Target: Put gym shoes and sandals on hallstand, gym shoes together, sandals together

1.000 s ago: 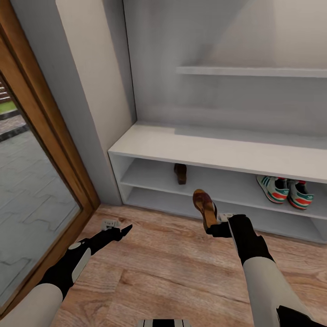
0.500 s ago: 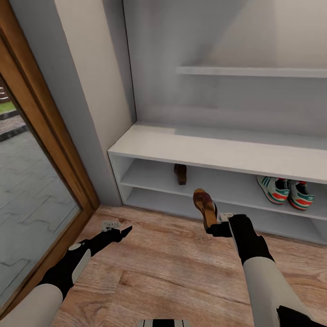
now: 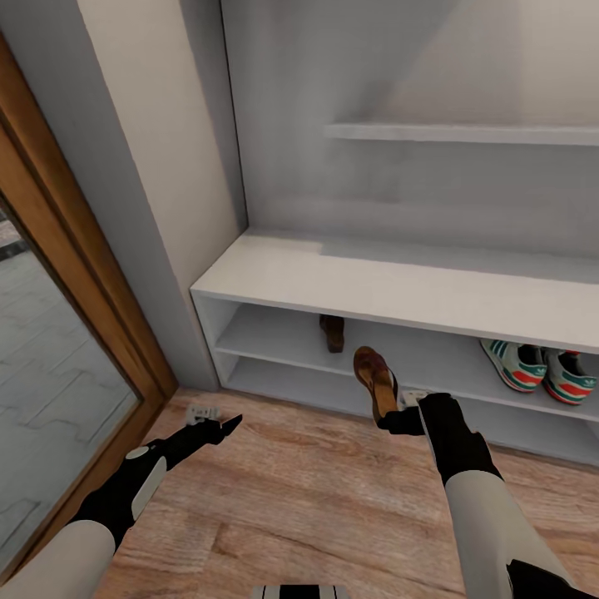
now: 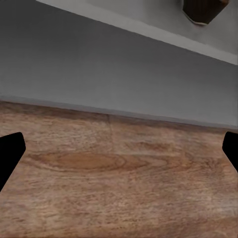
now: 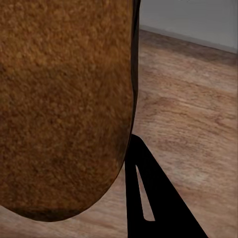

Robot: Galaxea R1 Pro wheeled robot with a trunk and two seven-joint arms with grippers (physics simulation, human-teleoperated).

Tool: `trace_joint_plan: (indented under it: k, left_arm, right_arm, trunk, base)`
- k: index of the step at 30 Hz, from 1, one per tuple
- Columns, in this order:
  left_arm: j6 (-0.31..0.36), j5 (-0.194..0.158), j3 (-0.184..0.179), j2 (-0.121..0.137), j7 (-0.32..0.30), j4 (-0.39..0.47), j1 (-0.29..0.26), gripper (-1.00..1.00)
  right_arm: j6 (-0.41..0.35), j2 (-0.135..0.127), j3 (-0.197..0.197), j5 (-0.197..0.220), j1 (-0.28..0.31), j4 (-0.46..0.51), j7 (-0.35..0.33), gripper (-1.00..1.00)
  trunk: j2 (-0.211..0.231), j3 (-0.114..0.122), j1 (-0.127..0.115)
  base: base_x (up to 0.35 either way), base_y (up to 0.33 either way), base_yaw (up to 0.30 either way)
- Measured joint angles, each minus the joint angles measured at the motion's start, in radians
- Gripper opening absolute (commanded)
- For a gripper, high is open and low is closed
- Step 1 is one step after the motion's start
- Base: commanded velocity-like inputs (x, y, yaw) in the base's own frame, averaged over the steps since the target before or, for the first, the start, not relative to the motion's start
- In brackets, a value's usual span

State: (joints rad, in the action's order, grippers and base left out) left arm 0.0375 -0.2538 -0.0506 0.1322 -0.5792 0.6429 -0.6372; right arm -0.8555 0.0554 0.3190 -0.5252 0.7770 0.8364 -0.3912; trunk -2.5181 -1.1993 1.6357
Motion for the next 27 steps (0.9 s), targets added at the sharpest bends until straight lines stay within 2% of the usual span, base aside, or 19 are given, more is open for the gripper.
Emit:
trace_joint_plan:
  k: [4,9,15,18,19,22,27]
  left_arm:
    - [0.000,0.001,-0.001,-0.001,-0.004,-0.019,0.001,1.00]
    - [0.000,0.001,-0.002,-0.002,-0.078,-0.028,0.000,1.00]
    - [-0.001,0.001,-0.002,-0.020,-0.312,-0.038,0.001,1.00]
    - [-0.001,0.002,-0.002,-0.022,-0.384,-0.048,0.000,1.00]
    - [-0.002,0.002,-0.002,-0.023,-0.410,-0.050,0.000,1.00]
    - [-0.003,0.002,-0.002,-0.023,-0.433,-0.053,0.000,1.00]
    - [-0.003,0.002,-0.002,-0.023,-0.437,-0.054,0.000,1.00]
  right_arm:
    - [0.000,0.000,0.000,0.000,0.000,0.000,0.000,-1.00]
    - [0.000,0.000,0.000,0.000,0.000,0.000,0.000,-1.00]
    - [0.000,0.000,0.000,0.000,0.000,0.000,0.000,-1.00]
    - [0.000,0.000,0.000,-0.001,0.000,0.000,0.006,-1.00]
    - [0.001,0.000,0.000,-0.007,0.000,0.000,0.032,-1.00]
    - [0.003,0.000,0.000,-0.007,0.000,-0.001,0.117,-1.00]
    - [0.002,0.000,-0.001,0.002,0.000,-0.001,0.137,-1.00]
  trunk:
    - [0.000,0.000,0.000]
    - [0.000,0.000,0.000]
    - [0.000,0.000,0.000]
    - [0.000,0.000,0.000]
    - [0.000,0.000,0.000]
    - [0.000,0.000,0.000]
    - [0.000,0.000,0.000]
  base:
    - [0.173,-0.029,0.000]
    - [0.127,-0.021,0.000]
    - [0.015,-0.002,0.000]
    - [0.002,0.000,0.000]
    - [0.000,0.000,0.000]
    - [0.000,0.000,0.000]
    - [0.000,0.000,0.000]
